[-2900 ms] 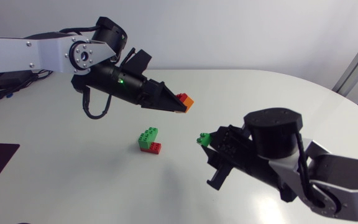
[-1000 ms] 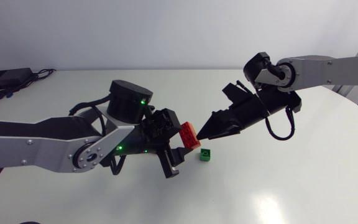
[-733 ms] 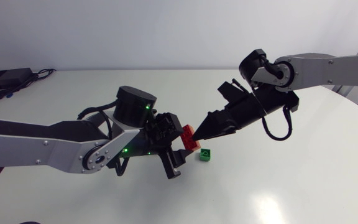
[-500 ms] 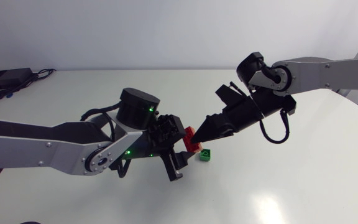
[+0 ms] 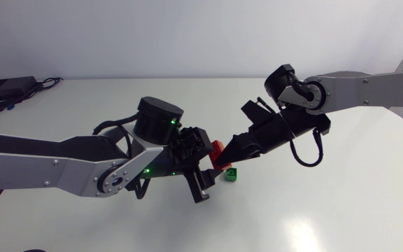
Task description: Disassemble duplo
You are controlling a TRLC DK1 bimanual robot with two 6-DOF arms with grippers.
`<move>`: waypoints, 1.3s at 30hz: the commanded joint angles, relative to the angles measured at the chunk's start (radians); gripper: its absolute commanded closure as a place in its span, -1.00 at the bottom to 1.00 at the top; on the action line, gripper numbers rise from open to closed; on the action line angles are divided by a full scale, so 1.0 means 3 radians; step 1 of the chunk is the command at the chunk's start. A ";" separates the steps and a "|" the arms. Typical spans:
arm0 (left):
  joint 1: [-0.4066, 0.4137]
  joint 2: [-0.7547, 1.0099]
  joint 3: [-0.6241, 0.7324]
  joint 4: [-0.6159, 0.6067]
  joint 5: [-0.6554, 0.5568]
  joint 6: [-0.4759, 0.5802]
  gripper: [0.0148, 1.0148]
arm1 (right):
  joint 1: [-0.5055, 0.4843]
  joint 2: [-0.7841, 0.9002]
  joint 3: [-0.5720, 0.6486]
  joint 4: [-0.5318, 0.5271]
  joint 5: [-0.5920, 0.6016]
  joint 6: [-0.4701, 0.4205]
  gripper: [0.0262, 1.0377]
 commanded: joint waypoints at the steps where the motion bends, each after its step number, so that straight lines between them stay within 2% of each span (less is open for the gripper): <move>1: 0.0036 0.0011 0.0073 0.0057 0.0001 -0.0071 0.17 | 0.0048 -0.0086 -0.0114 0.0026 0.0021 -0.0058 0.37; 2: 0.0041 -0.0005 0.0078 0.0052 0.0001 -0.0071 0.17 | 0.0048 -0.0097 -0.0119 0.0031 0.0026 -0.0058 0.38; 3: 0.0056 -0.0020 0.0083 0.0032 0.0001 -0.0076 0.06 | 0.0037 -0.0107 -0.0124 0.0041 0.0026 -0.0058 0.38; 5: 0.0087 -0.0092 0.0108 -0.0081 0.0011 -0.0091 -0.29 | -0.0003 -0.0127 -0.0129 0.0041 0.0031 -0.0063 0.38; 8: 0.0158 -0.0214 0.0088 -0.0193 0.0139 -0.0061 -0.60 | -0.0085 -0.0138 -0.0124 0.0021 0.0026 -0.0130 0.39; 11: 0.0235 -0.0373 0.0078 -0.0393 0.0246 0.0016 -0.74 | -0.0198 -0.0132 -0.0114 0.0000 0.0036 -0.0237 0.40; 15: 0.0588 -0.0449 0.0318 -0.0919 0.0809 -0.0051 -0.78 | -0.0223 -0.0138 -0.0154 0.0016 0.0225 -0.0406 0.40; 18: 0.0706 -0.0485 0.0313 -0.1016 0.0926 -0.0040 -0.78 | -0.0223 -0.0132 -0.0190 0.0062 0.0276 -0.0431 0.40; 20: 0.0798 -0.0419 0.0451 -0.1262 0.1136 -0.0086 -0.78 | -0.0188 -0.0168 -0.0231 0.0092 0.0312 -0.0477 0.40; 22: 0.0874 -0.0224 0.0707 -0.1656 0.1345 -0.0091 -0.78 | -0.0070 -0.0255 -0.0323 0.0200 0.0511 -0.0493 0.40; 25: 0.0951 -0.0066 0.0937 -0.1911 0.1540 -0.0178 -0.78 | 0.0155 -0.0388 -0.0487 0.0317 0.0731 -0.0534 0.40; 29: 0.0925 0.0093 0.1095 -0.2075 0.1560 -0.0204 -0.77 | 0.0319 -0.0480 -0.0630 0.0445 0.1002 -0.0605 0.39; 34: 0.0823 0.0343 0.1310 -0.2448 0.1678 -0.0168 -0.76 | 0.0666 -0.0715 -0.0932 0.0849 0.1728 -0.0697 0.38; 36: 0.0823 0.0404 0.1366 -0.2622 0.1775 0.0026 -0.76 | 0.0717 -0.0751 -0.0998 0.0916 0.1805 -0.0754 0.38; 39: 0.0798 0.0374 0.1228 -0.2663 0.1852 0.0440 -0.76 | 0.0692 -0.0787 -0.1019 0.0926 0.1785 -0.0830 0.38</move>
